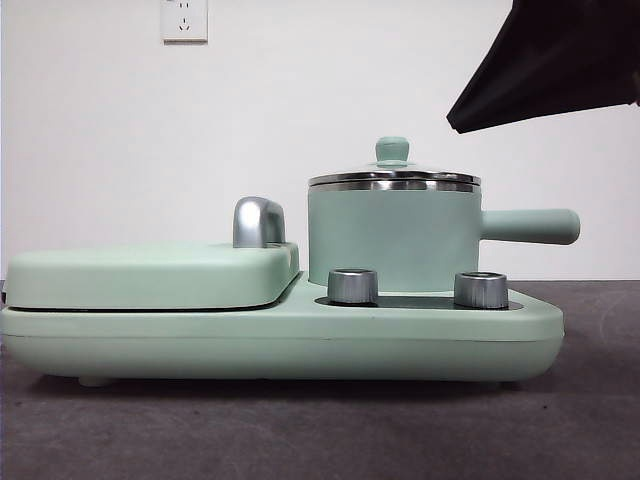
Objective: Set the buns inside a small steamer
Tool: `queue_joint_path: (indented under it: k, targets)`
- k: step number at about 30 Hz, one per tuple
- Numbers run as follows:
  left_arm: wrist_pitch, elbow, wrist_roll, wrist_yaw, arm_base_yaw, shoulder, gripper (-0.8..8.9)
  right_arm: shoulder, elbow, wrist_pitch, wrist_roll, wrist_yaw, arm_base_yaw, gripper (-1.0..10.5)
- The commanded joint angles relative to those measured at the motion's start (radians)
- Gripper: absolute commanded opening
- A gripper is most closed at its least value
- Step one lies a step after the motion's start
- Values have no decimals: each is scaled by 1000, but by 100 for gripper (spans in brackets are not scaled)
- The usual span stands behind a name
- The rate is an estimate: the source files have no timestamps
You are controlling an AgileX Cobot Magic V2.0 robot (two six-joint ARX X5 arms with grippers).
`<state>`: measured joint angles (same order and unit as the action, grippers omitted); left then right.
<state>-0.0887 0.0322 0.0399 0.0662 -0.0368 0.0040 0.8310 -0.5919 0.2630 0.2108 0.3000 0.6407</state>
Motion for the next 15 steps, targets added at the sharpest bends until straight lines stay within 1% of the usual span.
queue_joint_path:
  k: [1, 13, 14, 15]
  targets:
    - [6, -19, -13, 1, 0, 0, 7, 3, -13, -10, -2, 3, 7, 19]
    - [6, -19, -13, 1, 0, 0, 7, 3, -13, -13, -3, 1, 6, 19]
    - [6, -19, -13, 1, 0, 0, 7, 3, -13, -18, -19, -4, 6, 19]
    - [6, -19, -13, 1, 0, 0, 7, -5, -12, -13, -66, -16, 4, 19]
